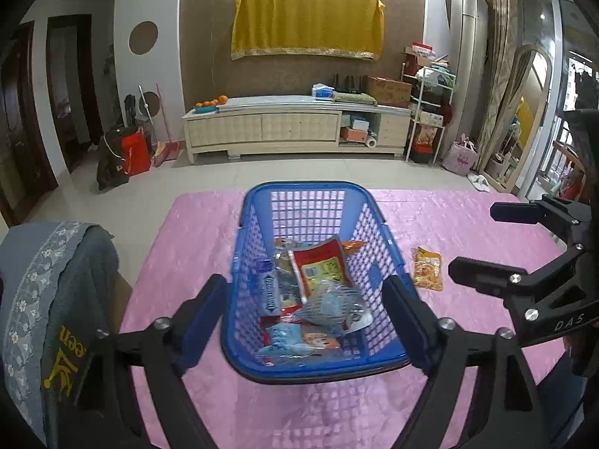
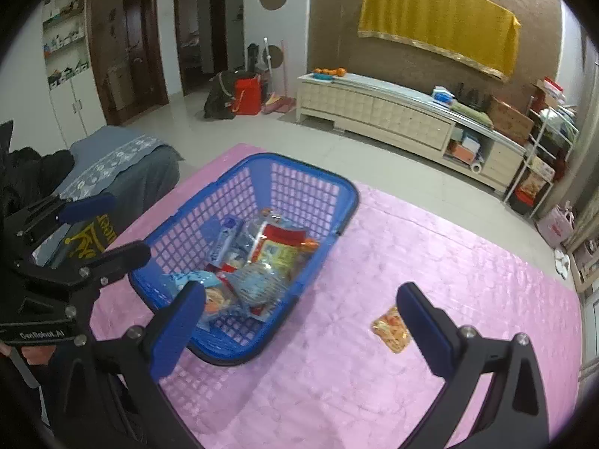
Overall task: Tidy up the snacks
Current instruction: 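Move right tool to the orange snack pouch and grasp it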
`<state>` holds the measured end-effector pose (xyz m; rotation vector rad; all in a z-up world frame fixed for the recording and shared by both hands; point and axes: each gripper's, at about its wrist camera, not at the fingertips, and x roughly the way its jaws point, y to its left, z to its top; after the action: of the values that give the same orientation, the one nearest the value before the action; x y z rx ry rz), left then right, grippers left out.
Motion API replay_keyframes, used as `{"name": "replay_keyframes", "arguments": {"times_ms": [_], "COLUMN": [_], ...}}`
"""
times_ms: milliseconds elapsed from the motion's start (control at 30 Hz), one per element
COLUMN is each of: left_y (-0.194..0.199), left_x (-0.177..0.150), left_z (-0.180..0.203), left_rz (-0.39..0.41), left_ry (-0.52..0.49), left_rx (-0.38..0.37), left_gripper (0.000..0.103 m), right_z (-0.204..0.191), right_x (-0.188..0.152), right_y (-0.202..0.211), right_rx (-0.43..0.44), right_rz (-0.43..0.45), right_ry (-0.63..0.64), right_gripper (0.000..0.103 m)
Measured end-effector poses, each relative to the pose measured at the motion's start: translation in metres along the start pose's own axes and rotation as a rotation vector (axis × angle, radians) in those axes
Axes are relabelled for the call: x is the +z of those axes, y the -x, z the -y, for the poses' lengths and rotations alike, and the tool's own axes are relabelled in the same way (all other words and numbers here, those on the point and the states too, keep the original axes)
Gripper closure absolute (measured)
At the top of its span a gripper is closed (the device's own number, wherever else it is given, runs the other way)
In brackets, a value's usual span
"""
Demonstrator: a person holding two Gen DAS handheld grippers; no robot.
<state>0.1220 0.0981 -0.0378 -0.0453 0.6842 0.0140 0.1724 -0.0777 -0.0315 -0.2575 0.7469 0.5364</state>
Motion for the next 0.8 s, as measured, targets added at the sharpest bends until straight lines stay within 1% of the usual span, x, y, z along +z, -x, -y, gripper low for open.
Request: {"name": "replay_keyframes", "arguments": {"times_ms": [67,100,233,300,433,500,567,600,667,800], "left_y": [-0.004,-0.007,-0.014,-0.020,-0.028,-0.034,-0.041,-0.046,-0.053,-0.075], "left_x": [0.004,0.006,0.015,0.021,0.030,0.037,0.042,0.045,0.047,0.053], "left_z": [0.006,0.008,0.017,0.022,0.031,0.035,0.038,0.040,0.040,0.037], "left_rz": [-0.014,-0.021,-0.033,-0.046,-0.051,-0.056,-0.067,-0.074,-0.089,-0.157], "left_ry": [0.001,-0.001,-0.006,-0.021,-0.045,-0.056,-0.070,-0.078,-0.084,-0.067], "left_rx": [-0.010,-0.002,-0.012,-0.018,-0.010,-0.003,0.006,0.013,0.018,0.016], "left_gripper": [0.018,0.017,0.017,0.017,0.017,0.013,0.004,0.001,0.000,0.000], "right_z": [0.008,0.013,0.031,0.039,0.058,0.068,0.079,0.083,0.091,0.109], "right_x": [-0.001,-0.002,-0.004,-0.006,-0.008,-0.007,-0.006,-0.006,-0.005,-0.004], "right_y": [0.002,0.003,0.005,0.007,0.004,0.000,-0.004,-0.007,-0.012,-0.025], "right_rx": [-0.003,-0.003,-0.010,-0.013,-0.019,-0.021,-0.024,-0.028,-0.042,-0.046], "right_rz": [-0.003,-0.005,-0.010,-0.009,-0.020,-0.033,-0.050,-0.061,-0.087,-0.136], "right_ry": [-0.021,-0.033,-0.059,-0.072,-0.104,-0.119,-0.137,-0.145,-0.157,-0.195], "right_gripper": [0.000,0.000,0.000,0.000,0.000,0.000,0.000,0.000,0.000,0.000]}}
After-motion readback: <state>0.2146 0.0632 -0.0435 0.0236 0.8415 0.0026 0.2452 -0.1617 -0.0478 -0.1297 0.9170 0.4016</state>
